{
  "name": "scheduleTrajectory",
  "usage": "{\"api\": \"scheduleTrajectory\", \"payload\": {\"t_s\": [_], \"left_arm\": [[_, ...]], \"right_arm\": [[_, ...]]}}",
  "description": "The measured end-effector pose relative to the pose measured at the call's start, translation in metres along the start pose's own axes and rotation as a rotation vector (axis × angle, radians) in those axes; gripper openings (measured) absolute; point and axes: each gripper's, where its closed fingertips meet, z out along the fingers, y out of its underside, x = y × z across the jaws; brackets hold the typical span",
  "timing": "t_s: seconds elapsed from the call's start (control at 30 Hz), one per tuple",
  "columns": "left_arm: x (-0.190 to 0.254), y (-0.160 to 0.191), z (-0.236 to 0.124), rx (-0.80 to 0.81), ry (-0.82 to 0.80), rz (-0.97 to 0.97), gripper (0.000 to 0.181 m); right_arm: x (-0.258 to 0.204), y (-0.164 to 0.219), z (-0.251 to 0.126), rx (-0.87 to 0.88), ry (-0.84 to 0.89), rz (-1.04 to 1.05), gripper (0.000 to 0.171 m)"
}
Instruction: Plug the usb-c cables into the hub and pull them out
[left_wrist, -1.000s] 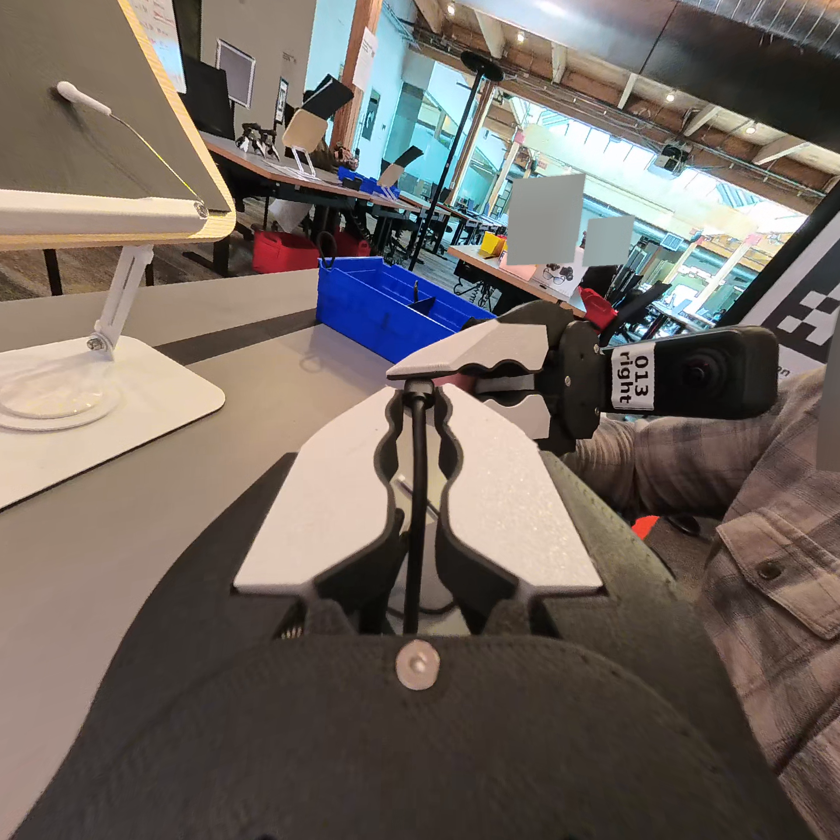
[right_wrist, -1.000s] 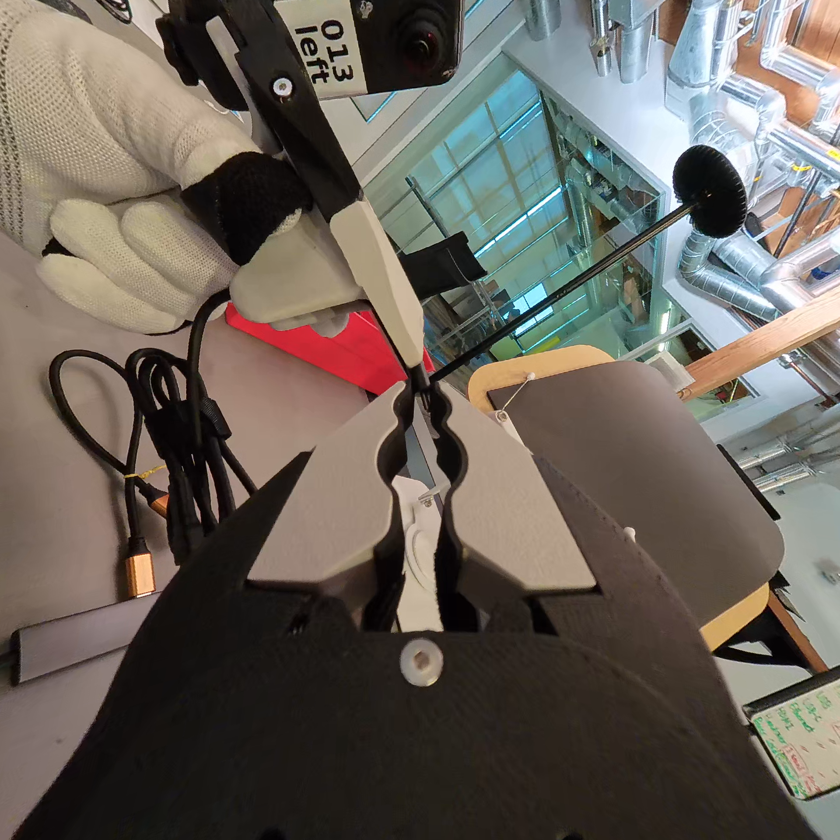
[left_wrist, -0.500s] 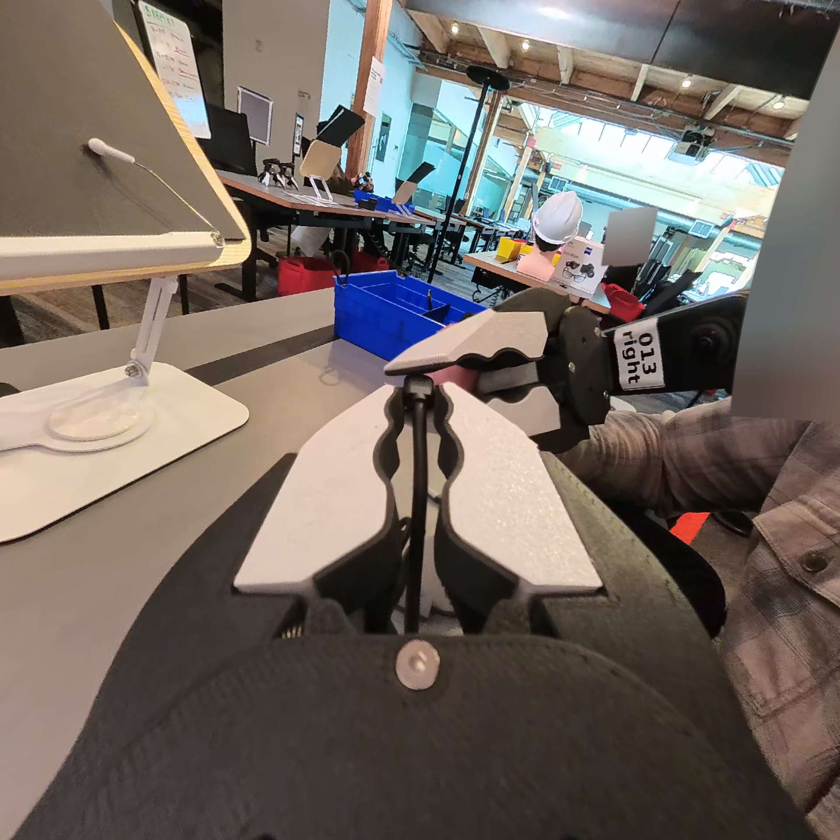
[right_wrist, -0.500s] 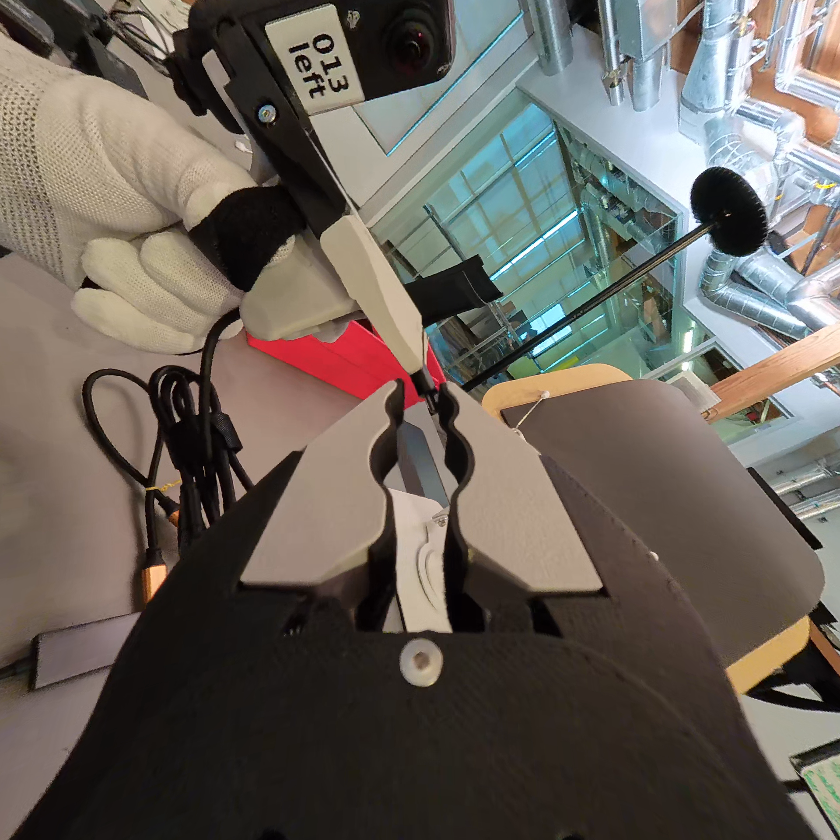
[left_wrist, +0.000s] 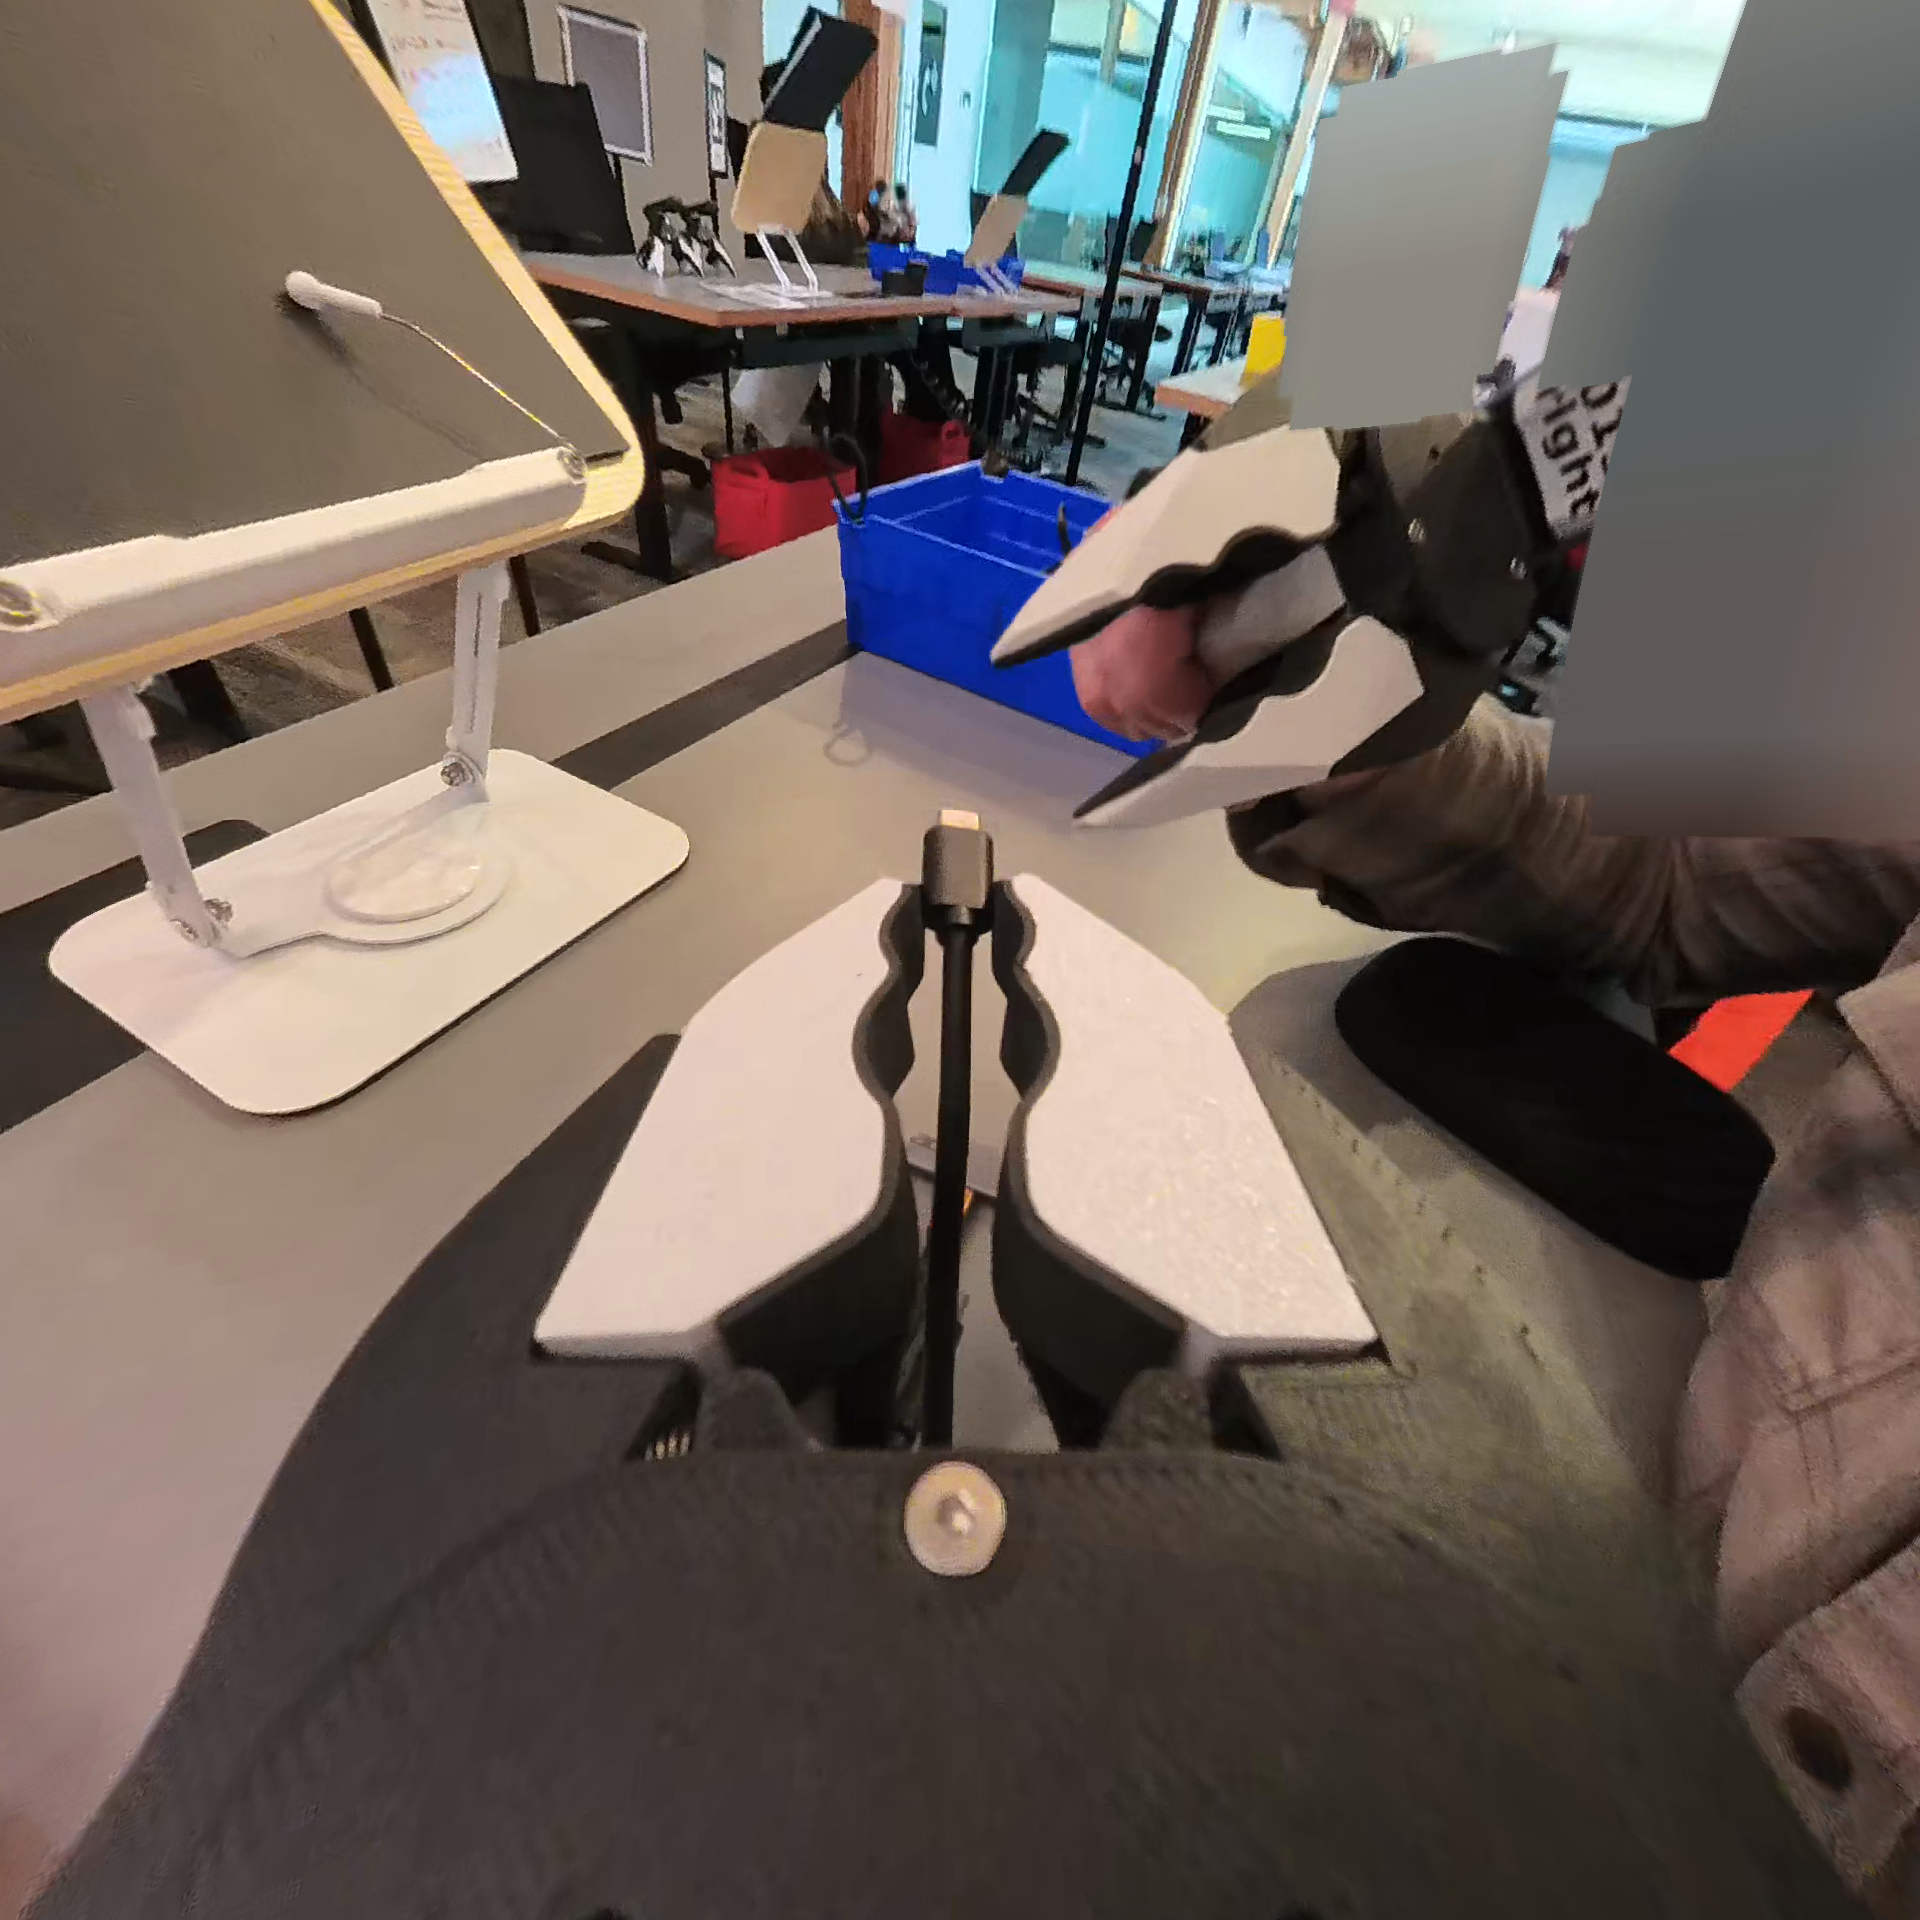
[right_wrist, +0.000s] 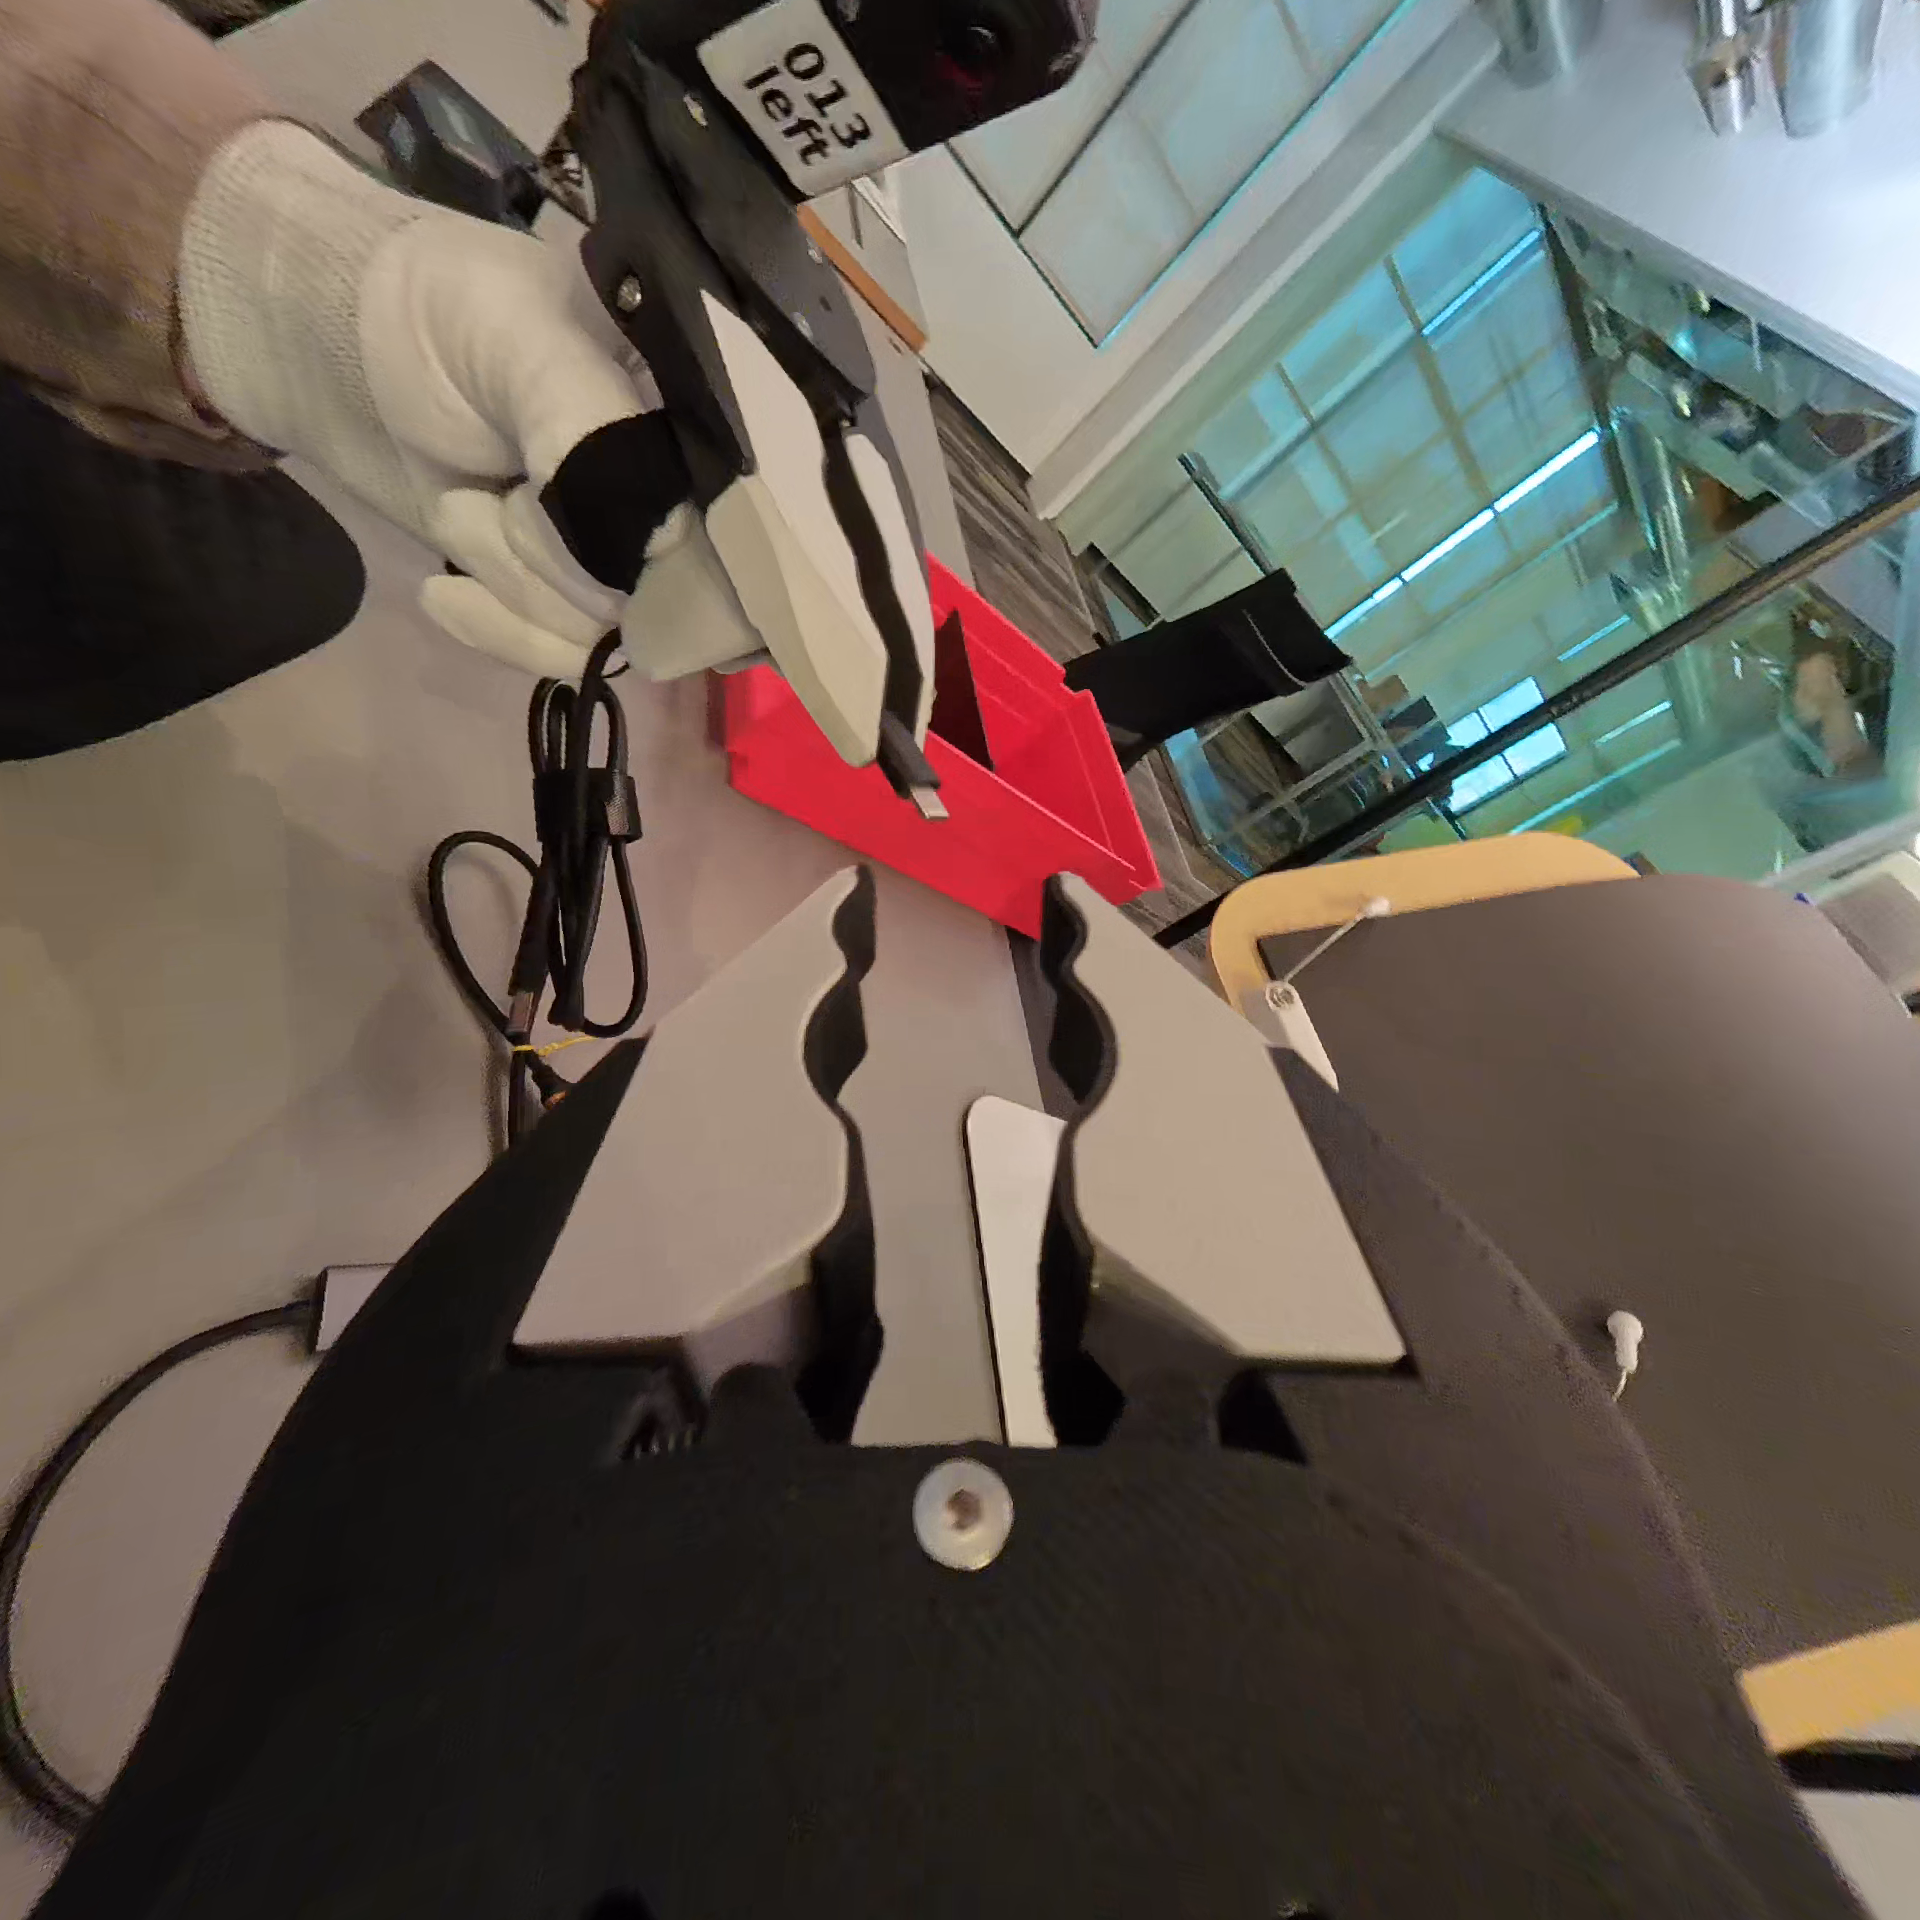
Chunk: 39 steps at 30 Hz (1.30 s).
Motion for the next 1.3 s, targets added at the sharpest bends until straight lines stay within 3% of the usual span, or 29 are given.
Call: {"api": "scheduleTrajectory", "payload": {"t_s": [0.17, 0.27, 0.37, 0.5, 0.63, 0.73, 0.83, 0.97, 1.1, 1.3], "left_arm": [[0.01, 0.002, 0.004, -0.043, 0.026, -0.012, 0.013], [0.013, 0.006, 0.008, -0.059, 0.04, -0.066, 0.013], [0.014, 0.009, 0.012, -0.064, 0.04, -0.102, 0.013], [0.016, 0.001, 0.012, -0.003, 0.08, -0.151, 0.013], [-0.003, -0.016, 0.0, 0.06, -0.006, -0.135, 0.058], [-0.028, -0.052, -0.035, 0.197, -0.05, -0.137, 0.056], [-0.053, -0.071, -0.061, 0.214, -0.086, -0.113, 0.046], [-0.073, -0.046, -0.045, 0.046, -0.038, -0.128, 0.044], [-0.034, -0.002, -0.005, -0.111, 0.108, -0.098, 0.067], [0.003, -0.005, 0.015, 0.009, 0.258, -0.115, 0.071]], "right_arm": [[-0.007, 0.005, 0.012, -0.156, 0.08, -0.445, 0.015], [-0.012, 0.002, 0.02, -0.183, 0.124, -0.56, 0.016], [-0.013, 0.005, 0.024, -0.218, 0.157, -0.62, 0.004], [-0.01, 0.002, 0.022, -0.187, 0.18, -0.533, 0.003], [-0.005, -0.001, 0.021, -0.072, 0.172, -0.182, 0.003], [0.003, 0.004, 0.018, -0.015, 0.199, -0.003, 0.004], [0.002, -0.004, 0.015, 0.016, 0.208, -0.038, 0.003], [0.002, -0.016, 0.017, 0.065, 0.197, 0.002, 0.003], [0.014, -0.007, 0.017, -0.006, 0.264, -0.016, 0.003], [0.012, 0.011, 0.023, -0.154, 0.288, -0.185, 0.002]]}}
